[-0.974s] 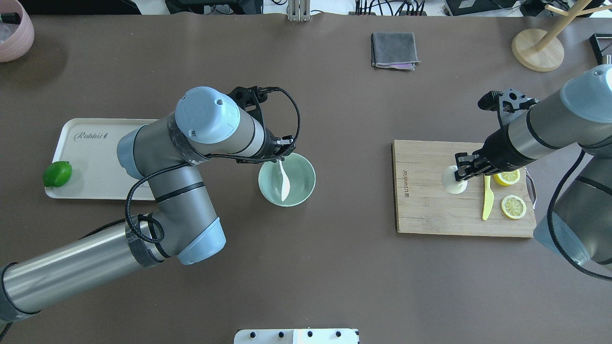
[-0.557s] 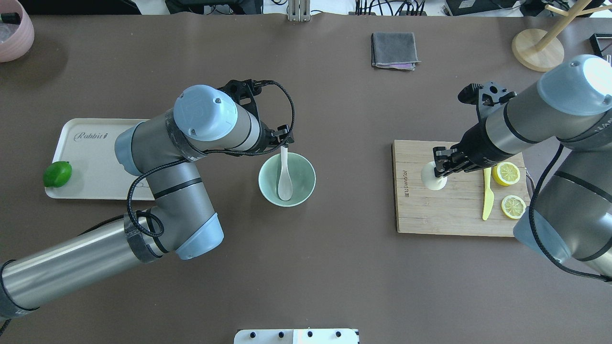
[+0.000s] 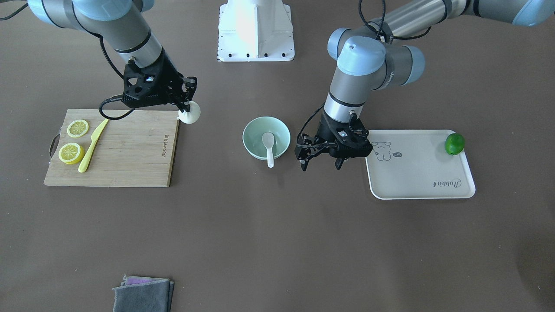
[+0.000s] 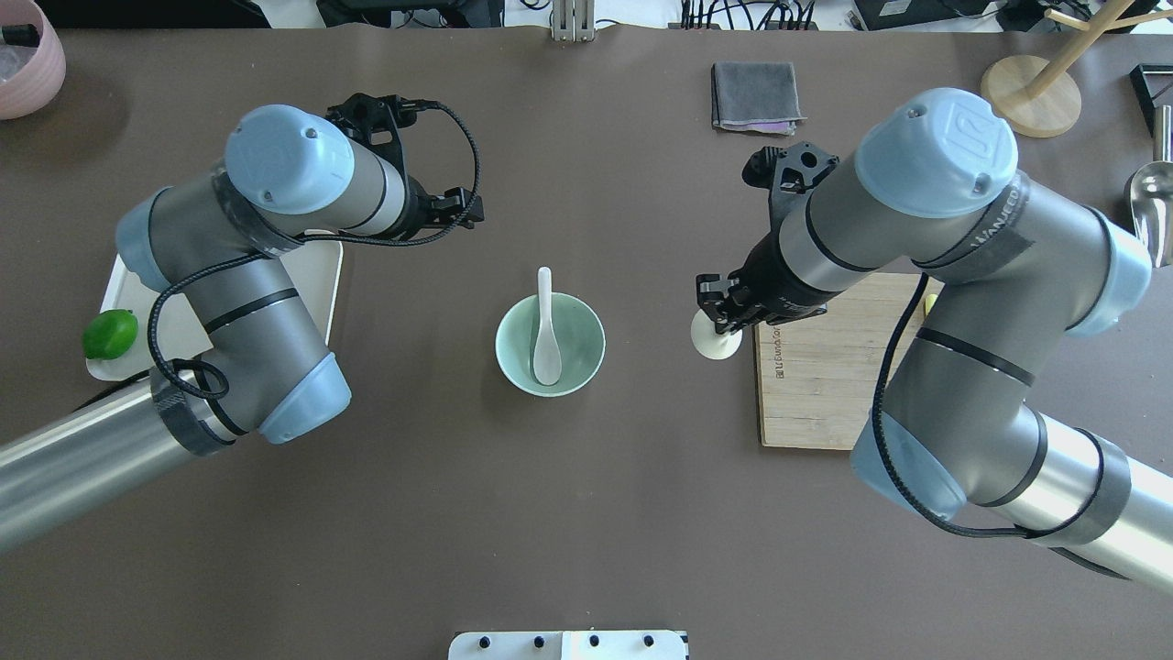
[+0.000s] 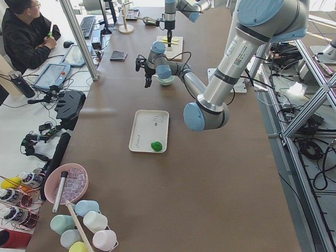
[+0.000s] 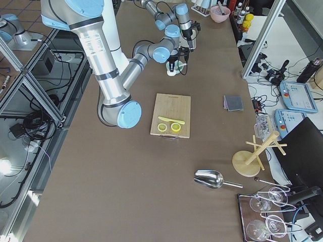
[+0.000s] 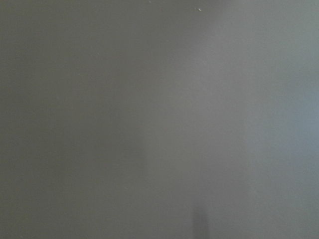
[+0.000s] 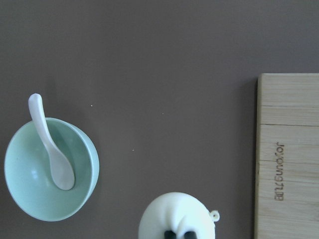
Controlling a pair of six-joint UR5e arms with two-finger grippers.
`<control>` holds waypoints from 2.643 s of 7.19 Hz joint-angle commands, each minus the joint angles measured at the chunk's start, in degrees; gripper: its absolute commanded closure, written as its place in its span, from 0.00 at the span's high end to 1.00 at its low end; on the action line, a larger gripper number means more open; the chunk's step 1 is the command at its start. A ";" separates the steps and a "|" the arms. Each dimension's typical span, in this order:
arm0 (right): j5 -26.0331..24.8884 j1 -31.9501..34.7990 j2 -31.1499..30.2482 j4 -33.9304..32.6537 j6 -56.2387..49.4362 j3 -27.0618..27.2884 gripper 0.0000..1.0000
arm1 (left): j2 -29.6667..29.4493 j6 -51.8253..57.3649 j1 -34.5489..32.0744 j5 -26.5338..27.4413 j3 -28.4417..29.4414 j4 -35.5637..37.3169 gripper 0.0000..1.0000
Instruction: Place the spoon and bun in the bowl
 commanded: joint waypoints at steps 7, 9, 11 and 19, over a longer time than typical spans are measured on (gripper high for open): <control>-9.32 -8.14 16.76 7.51 7.38 -20.41 0.15 | 11.26 16.90 -11.51 -2.64 -6.33 0.92 0.98; -9.32 -8.05 17.02 7.62 9.06 -20.41 1.00 | 11.17 17.61 -11.51 -2.73 -6.15 0.92 0.98; -7.75 -6.39 16.94 5.96 9.07 -17.80 1.00 | 11.43 18.57 -11.68 -7.87 -6.16 1.53 0.98; 14.77 28.47 -17.47 -16.29 -54.82 4.20 1.00 | 31.02 60.46 -36.96 -18.90 -10.99 7.15 0.98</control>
